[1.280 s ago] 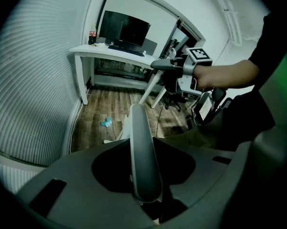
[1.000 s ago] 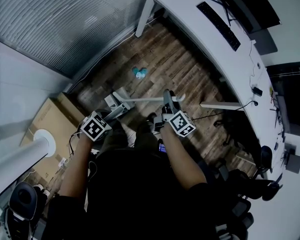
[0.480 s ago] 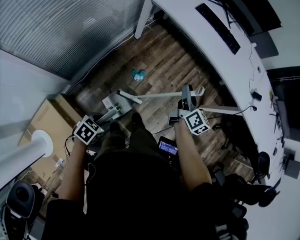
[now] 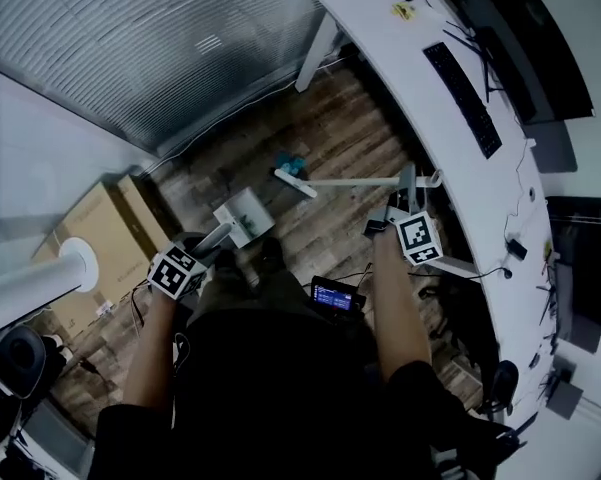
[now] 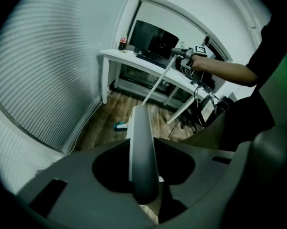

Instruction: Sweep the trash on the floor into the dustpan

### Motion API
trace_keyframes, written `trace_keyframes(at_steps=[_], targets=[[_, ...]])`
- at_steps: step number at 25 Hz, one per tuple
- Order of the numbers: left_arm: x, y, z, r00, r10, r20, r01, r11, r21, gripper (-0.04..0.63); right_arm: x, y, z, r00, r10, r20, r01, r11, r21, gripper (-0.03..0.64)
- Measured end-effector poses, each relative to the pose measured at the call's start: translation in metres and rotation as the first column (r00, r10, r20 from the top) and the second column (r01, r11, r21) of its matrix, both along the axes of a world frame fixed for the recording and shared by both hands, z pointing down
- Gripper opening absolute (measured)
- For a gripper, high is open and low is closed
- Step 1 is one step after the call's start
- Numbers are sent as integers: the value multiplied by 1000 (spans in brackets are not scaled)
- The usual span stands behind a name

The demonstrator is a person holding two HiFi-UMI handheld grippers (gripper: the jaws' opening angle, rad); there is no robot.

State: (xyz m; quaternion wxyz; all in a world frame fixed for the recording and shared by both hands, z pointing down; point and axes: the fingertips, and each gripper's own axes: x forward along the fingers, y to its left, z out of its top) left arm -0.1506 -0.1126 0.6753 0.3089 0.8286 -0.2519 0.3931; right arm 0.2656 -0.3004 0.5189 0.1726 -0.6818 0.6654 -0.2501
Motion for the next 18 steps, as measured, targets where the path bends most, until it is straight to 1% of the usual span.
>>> trace_keyframes(at_steps=[5,8,12,15,18], targets=[[12,3,-4,995,-97,-5,97,995,37,104,11,-47,-9,998,-40,-38,41,998,51,141],[23,8,-6,993,-118,-1,118,991,57,104,13,-72,-13,995,-66,-76,72,994,85,138],[33,15,-7,991,-136,9,135,988,76,104,2,-99,-18,981,-117,-158,140,980,144,132],[35,24,0,989,-149,27,147,988,56,104,-11,-112,-2,971,-146,-191,176,973,152,129],[35,31,8,986,-161,34,160,987,23,104,-22,-119,27,962,-183,-204,212,969,127,127]])
